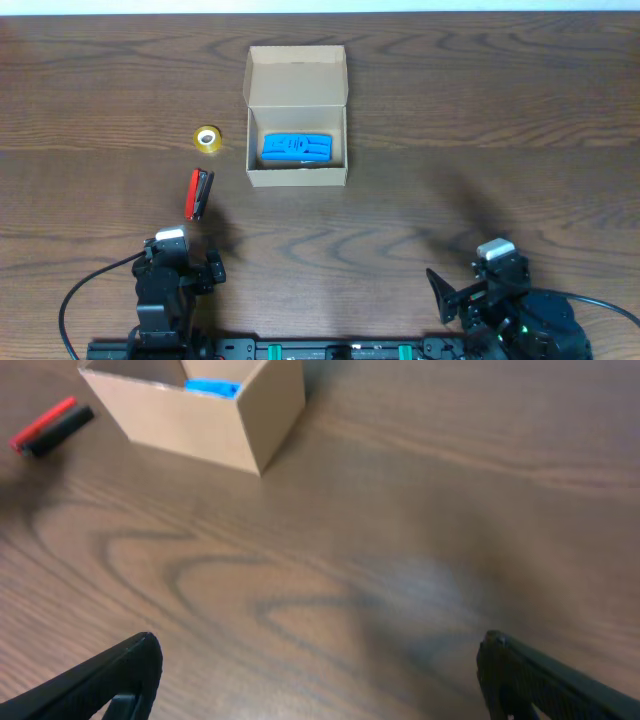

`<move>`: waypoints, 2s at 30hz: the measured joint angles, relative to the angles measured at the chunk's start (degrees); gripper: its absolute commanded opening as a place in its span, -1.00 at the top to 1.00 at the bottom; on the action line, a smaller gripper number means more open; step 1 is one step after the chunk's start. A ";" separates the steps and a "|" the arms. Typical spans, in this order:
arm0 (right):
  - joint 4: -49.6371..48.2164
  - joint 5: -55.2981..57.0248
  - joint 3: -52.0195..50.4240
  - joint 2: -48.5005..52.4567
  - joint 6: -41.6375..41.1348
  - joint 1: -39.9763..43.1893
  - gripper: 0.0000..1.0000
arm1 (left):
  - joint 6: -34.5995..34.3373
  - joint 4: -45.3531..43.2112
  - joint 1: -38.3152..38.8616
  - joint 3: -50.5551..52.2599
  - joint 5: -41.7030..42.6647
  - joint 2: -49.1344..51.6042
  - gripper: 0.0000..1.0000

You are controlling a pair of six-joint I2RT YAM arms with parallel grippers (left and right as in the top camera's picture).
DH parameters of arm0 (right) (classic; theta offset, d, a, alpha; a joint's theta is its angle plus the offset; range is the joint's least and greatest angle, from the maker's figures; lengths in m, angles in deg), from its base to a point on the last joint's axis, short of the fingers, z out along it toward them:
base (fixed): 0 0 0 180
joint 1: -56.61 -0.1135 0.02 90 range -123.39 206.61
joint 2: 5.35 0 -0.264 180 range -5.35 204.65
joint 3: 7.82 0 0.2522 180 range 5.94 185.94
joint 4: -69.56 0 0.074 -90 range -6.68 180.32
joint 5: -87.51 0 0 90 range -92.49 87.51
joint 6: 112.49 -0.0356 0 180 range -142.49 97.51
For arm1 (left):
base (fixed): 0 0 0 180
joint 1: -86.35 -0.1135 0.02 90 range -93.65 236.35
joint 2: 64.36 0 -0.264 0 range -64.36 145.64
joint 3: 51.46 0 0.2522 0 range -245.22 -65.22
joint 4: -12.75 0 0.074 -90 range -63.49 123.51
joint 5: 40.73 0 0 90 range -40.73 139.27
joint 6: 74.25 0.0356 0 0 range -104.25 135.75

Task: Pack container
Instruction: 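Reach the left gripper to the red stapler and grasp it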

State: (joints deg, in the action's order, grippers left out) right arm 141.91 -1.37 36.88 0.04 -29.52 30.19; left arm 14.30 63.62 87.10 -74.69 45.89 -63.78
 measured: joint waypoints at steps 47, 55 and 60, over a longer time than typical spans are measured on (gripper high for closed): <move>2.23 0.02 -0.37 -0.04 0.00 0.00 -0.98 | 6.08 2.86 -1.07 -42.05 2.97 85.07 -0.91; 2.23 0.00 -0.37 -0.04 0.00 0.00 -0.98 | 10.64 2.67 -4.72 -48.15 2.97 93.55 -0.91; 2.21 0.00 -0.37 -0.04 0.00 0.00 -0.98 | 12.50 2.49 -5.81 -52.48 2.97 97.44 -0.91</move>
State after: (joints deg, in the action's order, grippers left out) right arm 144.12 -1.37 36.51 0.00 -29.52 30.19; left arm 26.80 66.11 81.29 -127.17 48.86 33.66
